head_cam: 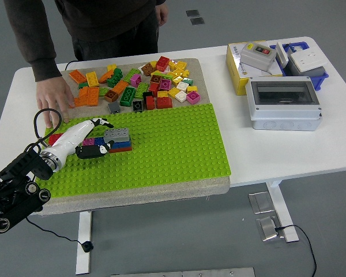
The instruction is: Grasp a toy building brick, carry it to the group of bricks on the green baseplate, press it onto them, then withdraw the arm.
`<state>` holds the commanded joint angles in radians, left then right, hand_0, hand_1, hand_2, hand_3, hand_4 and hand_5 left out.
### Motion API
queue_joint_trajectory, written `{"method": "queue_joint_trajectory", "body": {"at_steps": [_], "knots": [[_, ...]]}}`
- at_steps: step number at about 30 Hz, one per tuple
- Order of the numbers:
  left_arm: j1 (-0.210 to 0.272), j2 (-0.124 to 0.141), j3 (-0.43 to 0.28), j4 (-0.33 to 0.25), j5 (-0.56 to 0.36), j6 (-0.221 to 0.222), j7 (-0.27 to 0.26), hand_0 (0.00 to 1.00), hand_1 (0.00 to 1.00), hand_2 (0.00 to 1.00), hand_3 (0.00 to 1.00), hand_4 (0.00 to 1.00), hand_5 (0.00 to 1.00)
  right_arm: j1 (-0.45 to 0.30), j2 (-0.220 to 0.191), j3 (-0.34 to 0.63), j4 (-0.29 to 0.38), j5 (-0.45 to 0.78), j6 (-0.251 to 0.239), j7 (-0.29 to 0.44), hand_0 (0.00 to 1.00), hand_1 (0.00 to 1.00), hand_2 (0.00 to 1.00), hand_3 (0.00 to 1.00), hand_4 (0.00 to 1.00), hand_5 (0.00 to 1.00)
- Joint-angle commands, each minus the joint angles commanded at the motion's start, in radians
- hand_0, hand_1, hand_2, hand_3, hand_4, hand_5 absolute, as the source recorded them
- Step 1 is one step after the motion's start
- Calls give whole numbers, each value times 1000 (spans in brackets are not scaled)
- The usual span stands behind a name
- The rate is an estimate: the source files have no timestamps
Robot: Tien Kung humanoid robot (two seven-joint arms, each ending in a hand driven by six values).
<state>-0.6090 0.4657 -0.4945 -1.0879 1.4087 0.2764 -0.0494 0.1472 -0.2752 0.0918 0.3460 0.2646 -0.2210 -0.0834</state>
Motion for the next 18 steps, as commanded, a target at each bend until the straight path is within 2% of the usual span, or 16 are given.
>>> {"method": "queue_joint_trajectory", "body": {"at_steps": [10, 18], "knots": [[-5, 22, 8, -22, -18, -10, 1, 998, 971, 948, 751, 634, 341, 1, -1, 11, -3, -10, 1, -7, 649, 618, 589, 595, 650, 998], [-3, 44, -3, -47, -75, -13, -8, 998, 971, 948, 752, 636, 340, 1, -2, 22, -9, -21, 12, -11, 650, 617, 587, 594, 653, 998]]}}
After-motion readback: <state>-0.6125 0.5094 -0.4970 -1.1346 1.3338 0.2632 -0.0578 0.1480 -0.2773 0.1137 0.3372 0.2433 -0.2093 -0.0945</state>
